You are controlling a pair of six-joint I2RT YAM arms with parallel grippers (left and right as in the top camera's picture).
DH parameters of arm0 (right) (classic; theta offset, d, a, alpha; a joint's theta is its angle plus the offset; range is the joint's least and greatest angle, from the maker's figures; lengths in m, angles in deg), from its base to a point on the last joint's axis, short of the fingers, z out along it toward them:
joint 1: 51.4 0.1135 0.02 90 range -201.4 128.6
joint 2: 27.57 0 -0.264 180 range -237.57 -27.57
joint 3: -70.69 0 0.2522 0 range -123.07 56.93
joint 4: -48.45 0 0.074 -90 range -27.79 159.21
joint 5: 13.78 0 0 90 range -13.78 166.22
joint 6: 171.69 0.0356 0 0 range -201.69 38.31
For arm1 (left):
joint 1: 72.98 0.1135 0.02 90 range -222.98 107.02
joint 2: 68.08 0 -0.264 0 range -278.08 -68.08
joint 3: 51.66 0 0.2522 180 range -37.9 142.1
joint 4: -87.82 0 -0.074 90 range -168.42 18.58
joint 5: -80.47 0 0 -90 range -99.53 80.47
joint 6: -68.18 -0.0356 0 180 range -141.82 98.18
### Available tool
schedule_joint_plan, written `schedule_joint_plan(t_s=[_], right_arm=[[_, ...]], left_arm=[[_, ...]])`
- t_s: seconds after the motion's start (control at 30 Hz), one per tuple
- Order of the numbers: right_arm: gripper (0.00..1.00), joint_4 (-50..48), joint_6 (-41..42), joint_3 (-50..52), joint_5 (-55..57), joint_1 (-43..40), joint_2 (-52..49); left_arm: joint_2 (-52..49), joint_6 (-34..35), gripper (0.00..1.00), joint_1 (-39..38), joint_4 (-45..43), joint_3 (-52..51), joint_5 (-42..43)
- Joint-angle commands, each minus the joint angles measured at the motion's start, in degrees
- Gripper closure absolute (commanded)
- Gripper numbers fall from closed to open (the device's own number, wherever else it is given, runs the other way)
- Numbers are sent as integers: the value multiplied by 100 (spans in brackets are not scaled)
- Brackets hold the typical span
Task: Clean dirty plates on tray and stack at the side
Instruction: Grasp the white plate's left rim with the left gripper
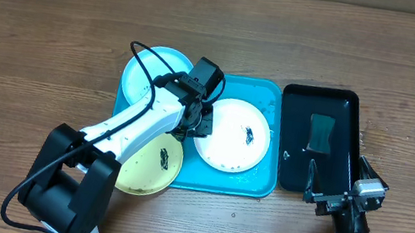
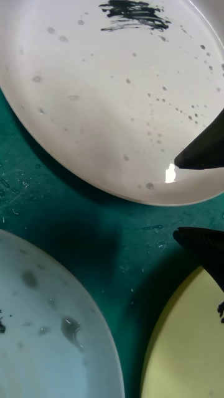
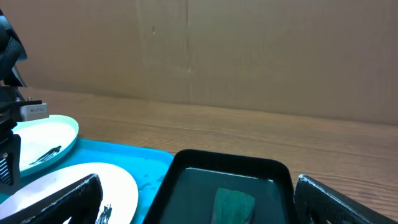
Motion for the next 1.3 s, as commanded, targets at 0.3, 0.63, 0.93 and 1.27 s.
schedule_joint_plan(t_s=[0.3, 0.63, 0.93, 1.27], right_arm=[[0, -33, -20, 59, -31, -17, 42], [0, -33, -20, 59, -31, -17, 42], [0, -33, -20, 59, -31, -17, 42], [0, -33, -20, 59, -31, -17, 42]], left_arm=[[-76, -72, 72, -22, -363, -332, -72], [-76, -72, 77, -22, -459, -435, -74], [-76, -72, 81, -136, -728, -608, -72], [-76, -66, 85, -138, -730, -608, -74]])
